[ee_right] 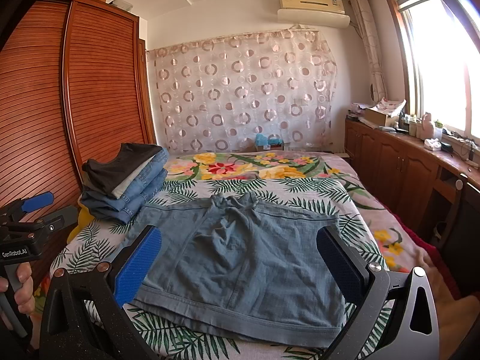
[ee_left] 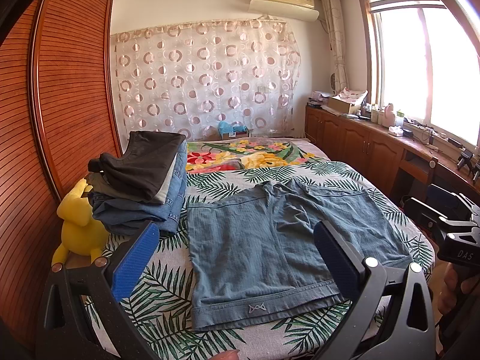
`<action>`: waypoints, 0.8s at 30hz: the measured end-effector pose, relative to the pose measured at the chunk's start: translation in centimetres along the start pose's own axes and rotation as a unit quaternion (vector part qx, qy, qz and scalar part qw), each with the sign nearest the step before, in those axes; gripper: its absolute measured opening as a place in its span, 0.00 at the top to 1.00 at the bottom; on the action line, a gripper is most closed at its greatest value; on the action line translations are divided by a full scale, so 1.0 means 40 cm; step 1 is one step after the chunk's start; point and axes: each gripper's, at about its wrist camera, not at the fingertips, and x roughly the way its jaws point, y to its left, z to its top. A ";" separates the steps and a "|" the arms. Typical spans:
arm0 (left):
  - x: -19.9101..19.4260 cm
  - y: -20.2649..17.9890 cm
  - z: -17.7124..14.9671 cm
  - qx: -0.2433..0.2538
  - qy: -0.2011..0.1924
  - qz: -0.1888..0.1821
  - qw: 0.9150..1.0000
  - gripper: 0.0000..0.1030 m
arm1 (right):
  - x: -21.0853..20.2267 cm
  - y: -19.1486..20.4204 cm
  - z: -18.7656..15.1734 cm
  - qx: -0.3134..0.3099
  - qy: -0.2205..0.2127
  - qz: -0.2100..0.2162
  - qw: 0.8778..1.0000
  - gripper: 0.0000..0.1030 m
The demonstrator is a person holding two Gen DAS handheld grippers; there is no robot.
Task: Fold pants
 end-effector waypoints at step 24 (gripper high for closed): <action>0.102 0.053 -0.066 -0.008 0.062 -0.001 0.998 0.00 | 0.026 -0.030 -0.022 -0.012 0.040 -0.002 0.999 0.00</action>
